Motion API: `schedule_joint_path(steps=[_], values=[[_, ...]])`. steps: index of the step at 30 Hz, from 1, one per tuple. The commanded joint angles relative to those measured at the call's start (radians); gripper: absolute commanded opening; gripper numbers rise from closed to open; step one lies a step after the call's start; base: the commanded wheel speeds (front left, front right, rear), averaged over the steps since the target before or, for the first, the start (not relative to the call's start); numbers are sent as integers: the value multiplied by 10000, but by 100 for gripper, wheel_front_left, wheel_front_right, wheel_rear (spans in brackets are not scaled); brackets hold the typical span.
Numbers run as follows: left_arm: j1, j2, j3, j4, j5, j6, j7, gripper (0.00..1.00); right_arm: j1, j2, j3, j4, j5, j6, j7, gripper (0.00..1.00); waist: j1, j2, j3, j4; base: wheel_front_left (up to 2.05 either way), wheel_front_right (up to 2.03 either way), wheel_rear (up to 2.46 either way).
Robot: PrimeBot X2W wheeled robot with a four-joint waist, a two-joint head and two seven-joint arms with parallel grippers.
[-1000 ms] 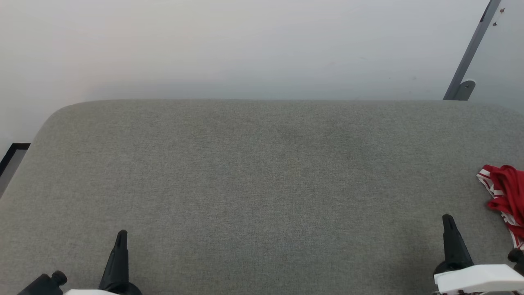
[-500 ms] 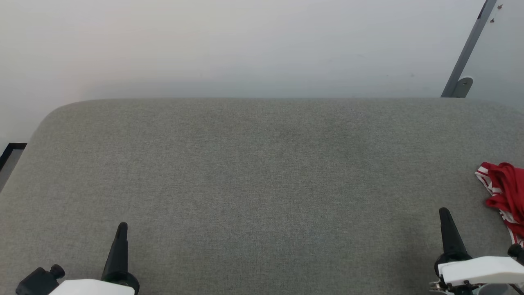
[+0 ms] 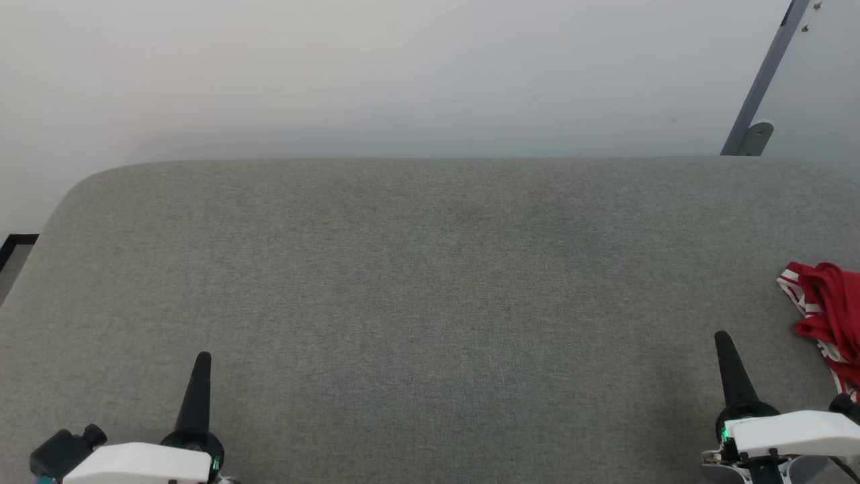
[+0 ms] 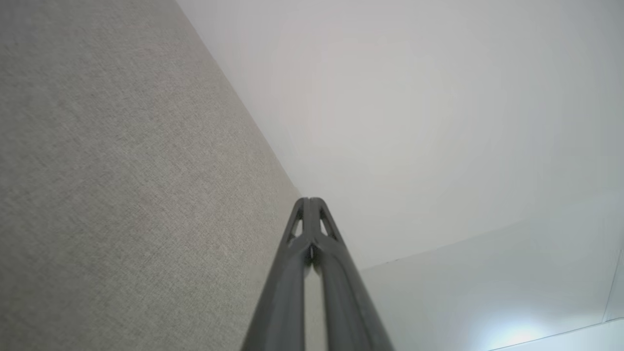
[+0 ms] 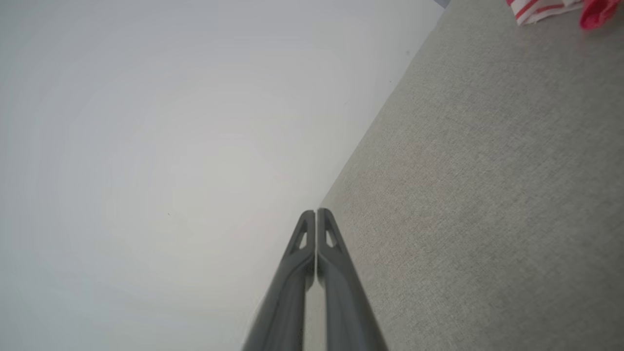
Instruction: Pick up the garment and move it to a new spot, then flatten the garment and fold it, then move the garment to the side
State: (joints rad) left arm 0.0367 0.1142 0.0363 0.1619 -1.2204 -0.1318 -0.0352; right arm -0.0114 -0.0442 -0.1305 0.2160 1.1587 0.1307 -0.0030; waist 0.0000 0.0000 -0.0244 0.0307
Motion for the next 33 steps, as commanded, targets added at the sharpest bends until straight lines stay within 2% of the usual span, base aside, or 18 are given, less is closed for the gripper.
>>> schedule_joint_path(steps=[1, 33], values=[[-298, -3, 81, -14, -275, 12, 69, 0, -262, -58, 23, -50, 288, 1, 69, 0, 0, 0, 8, -9, 0, 0, 0], [-1043, -288, 366, 496, -2625, 16, 824, 0, -708, -72, 117, 158, 2861, 1, 747, 0, 0, 0, 152, -170, 0, 0, 0]])
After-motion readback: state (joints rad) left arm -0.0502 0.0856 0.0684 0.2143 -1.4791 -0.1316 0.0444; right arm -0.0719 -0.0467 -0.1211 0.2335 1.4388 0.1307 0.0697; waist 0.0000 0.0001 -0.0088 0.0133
